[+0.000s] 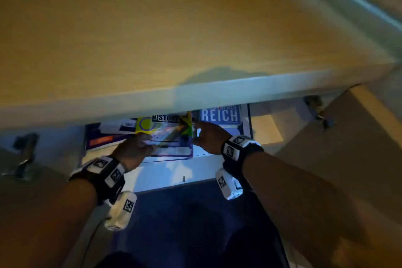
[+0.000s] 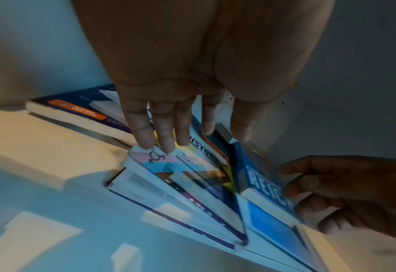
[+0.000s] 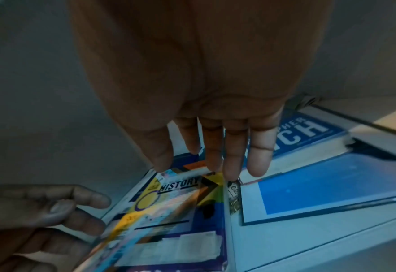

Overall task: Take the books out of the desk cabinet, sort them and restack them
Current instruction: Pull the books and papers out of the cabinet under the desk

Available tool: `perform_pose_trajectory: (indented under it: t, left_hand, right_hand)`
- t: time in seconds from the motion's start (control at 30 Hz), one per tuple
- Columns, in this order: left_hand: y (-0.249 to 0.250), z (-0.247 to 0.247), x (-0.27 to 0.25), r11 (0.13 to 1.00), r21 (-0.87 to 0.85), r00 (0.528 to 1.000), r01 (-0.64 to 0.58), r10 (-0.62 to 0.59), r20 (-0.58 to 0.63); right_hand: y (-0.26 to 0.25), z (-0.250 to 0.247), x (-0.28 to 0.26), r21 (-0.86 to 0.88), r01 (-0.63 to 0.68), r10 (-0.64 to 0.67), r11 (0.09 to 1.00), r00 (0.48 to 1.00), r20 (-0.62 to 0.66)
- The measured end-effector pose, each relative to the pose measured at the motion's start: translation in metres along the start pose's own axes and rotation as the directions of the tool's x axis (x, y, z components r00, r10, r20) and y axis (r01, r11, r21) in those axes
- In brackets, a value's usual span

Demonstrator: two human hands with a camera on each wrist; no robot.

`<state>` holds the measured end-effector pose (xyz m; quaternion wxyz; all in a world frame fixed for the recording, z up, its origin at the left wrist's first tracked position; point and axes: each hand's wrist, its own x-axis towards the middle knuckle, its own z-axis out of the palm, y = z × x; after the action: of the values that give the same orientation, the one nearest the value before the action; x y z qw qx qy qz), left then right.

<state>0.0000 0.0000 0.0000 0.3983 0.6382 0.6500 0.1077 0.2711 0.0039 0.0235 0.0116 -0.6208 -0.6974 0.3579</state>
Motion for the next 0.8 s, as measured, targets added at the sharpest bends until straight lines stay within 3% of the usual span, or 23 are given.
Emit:
perform_pose_trajectory:
  t: [0.03,0.17,0.33,0.43,0.53,0.7,0.8]
  left_hand:
    - [-0.015,0.006,0.016,0.998,0.037,0.997,-0.049,0.051,-0.059]
    - [-0.054,0.014,0.065,0.974,0.219,0.963,0.057,0.004,-0.269]
    - [-0.072,0.026,0.093,0.995,-0.032,0.883,0.094,-0.098,-0.458]
    - [-0.085,0.024,0.104,0.997,-0.057,0.878,0.049,-0.07,-0.474]
    - [-0.078,0.025,0.092,0.995,-0.098,0.886,0.012,-0.056,-0.46]
    - [-0.068,0.034,0.083,0.95,-0.301,0.902,-0.082,-0.058,-0.428]
    - [-0.068,0.035,0.08,0.922,-0.377,0.912,-0.091,-0.075,-0.403]
  right_hand:
    - [0.005,0.012,0.017,0.005,0.011,-0.011,1.0,0.999,-0.032]
    - [0.031,0.056,0.079,-0.02,-0.004,0.003,1.0,0.997,-0.082]
    - [0.032,0.073,0.101,0.052,0.02,-0.003,0.998,0.952,-0.308]
    - [0.03,0.087,0.106,0.14,0.058,-0.005,0.988,0.938,-0.346]
    - [0.028,0.094,0.113,0.308,0.031,0.083,0.951,0.934,-0.349]
    - [0.021,0.094,0.112,0.635,0.038,0.188,0.771,0.94,-0.284]
    - [0.028,0.1,0.12,0.711,0.031,0.209,0.703,0.946,-0.248]
